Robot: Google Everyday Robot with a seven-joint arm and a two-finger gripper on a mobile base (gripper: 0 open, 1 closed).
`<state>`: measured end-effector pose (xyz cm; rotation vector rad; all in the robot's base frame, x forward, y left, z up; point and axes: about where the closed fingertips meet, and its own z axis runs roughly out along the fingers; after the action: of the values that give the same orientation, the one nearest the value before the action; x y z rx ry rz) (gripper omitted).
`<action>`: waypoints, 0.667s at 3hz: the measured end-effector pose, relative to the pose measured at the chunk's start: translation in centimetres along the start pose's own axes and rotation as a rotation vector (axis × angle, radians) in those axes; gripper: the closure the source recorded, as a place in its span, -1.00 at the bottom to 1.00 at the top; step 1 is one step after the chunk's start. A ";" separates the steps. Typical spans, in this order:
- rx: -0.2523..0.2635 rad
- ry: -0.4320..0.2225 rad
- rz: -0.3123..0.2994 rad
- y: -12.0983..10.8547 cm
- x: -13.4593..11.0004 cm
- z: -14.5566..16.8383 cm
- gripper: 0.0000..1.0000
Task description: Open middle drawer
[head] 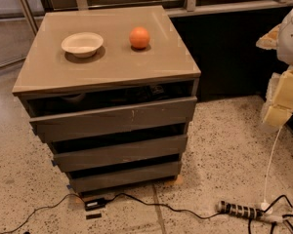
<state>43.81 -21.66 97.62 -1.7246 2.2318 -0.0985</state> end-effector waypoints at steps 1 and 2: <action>0.014 0.000 0.000 -0.1 -0.1 0.0 -1.00; 0.031 -0.002 -0.003 -0.5 -0.5 0.9 -1.00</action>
Offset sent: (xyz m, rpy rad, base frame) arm 0.0188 0.0076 -0.0196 -0.0082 -0.0344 -0.0025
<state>44.68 -21.25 97.02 -1.7115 2.2145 -0.1316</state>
